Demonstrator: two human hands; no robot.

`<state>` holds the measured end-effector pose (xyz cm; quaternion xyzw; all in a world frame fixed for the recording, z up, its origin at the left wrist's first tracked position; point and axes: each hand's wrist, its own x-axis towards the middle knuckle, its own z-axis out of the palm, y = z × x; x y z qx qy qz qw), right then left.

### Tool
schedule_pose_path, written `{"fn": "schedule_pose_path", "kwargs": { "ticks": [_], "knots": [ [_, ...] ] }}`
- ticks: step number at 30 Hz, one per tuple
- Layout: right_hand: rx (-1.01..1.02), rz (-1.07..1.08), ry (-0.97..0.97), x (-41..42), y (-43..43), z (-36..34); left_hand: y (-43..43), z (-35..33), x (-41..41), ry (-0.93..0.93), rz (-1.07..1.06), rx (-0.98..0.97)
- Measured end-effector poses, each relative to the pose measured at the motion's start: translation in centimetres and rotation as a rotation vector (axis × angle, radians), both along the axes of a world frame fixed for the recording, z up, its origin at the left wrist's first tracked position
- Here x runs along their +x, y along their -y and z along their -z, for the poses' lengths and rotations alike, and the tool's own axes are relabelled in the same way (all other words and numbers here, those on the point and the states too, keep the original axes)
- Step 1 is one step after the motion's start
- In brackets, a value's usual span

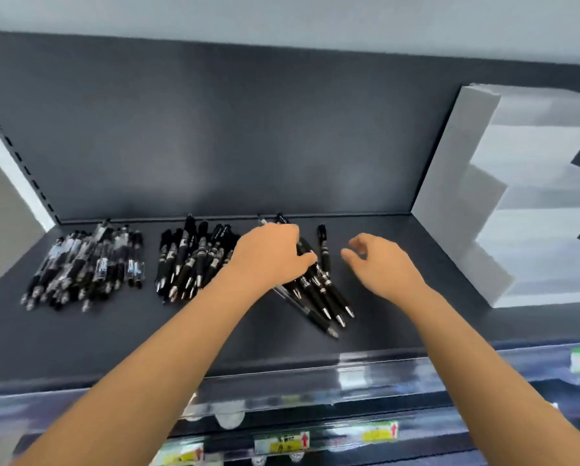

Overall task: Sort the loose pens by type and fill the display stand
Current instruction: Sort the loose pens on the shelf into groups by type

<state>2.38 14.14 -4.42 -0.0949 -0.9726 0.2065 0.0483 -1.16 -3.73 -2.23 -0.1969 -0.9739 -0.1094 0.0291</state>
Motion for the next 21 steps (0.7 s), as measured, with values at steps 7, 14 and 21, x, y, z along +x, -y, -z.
{"fn": "schedule_pose_path", "kwargs": {
  "ticks": [7, 14, 21],
  "knots": [
    [-0.117, -0.071, 0.112, -4.7, 0.6, 0.0, -2.3, 1.0, 0.8, 0.177, -0.198, 0.101],
    [-0.148, -0.041, 0.331, -4.0, -0.1, -1.2, -2.8, 1.8, -0.6, 0.261, -0.326, 0.270],
    [-0.188, -0.093, 0.347, -3.3, 0.0, -1.3, -2.9, 1.7, -1.5, 0.352, -0.325, 0.442]
  ]
}}
